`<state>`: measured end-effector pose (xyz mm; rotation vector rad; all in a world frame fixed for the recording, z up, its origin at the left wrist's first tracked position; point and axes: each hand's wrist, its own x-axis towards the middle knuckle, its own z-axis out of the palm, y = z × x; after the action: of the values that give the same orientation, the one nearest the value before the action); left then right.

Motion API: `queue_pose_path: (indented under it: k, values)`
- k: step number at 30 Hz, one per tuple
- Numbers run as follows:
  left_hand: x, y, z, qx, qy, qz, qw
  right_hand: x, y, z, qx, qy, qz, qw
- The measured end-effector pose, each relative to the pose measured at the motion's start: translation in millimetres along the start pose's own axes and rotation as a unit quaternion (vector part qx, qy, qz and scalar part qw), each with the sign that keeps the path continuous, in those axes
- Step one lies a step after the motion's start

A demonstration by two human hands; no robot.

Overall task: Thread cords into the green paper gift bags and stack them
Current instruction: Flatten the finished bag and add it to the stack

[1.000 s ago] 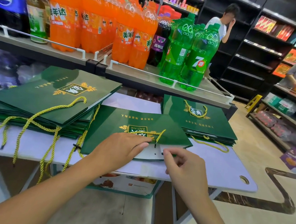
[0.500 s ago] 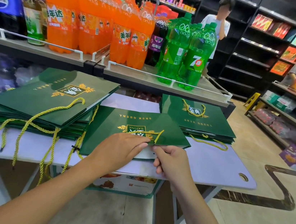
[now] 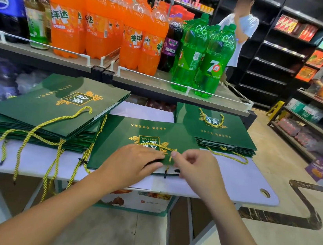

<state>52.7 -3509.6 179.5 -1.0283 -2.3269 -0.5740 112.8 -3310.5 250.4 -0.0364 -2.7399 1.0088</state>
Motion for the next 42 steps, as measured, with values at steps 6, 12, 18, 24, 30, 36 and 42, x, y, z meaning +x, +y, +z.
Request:
queue_pose_path:
  k: [6, 12, 18, 24, 30, 36, 42]
  values:
    - [1.8, 2.3, -17.7, 0.048, 0.040, -0.030, 0.998, 49.4, -2.4, 9.3, -0.264, -0.072, -0.001, 0.962]
    - [-10.1, -10.6, -29.5, 0.141, -0.199, -0.248, 0.938, 62.7, -2.1, 20.2, -0.146, -0.131, -0.058, 0.979]
    - [-17.7, -11.9, -31.3, 0.113, -0.218, -0.252, 0.936, 81.0, -8.5, 1.1, 0.019, -0.051, -0.049, 0.997]
    - [-16.6, -5.7, -34.6, 0.100, -0.215, -0.251, 0.938, 86.0, -27.9, 4.9, 0.193, -0.291, 0.107, 0.931]
    - [-18.9, -10.1, -30.3, 0.127, -0.241, -0.250, 0.929, 117.8, -40.2, 46.0, -0.131, -0.228, -0.097, 0.960]
    - [-20.3, -10.7, -30.0, 0.126, -0.250, -0.246, 0.928, 137.0, -35.6, 56.9, -0.116, -0.238, -0.105, 0.959]
    - [-20.6, -12.7, -28.4, 0.128, -0.259, -0.243, 0.926, 142.5, -14.2, 59.0, -0.084, -0.228, -0.137, 0.960]
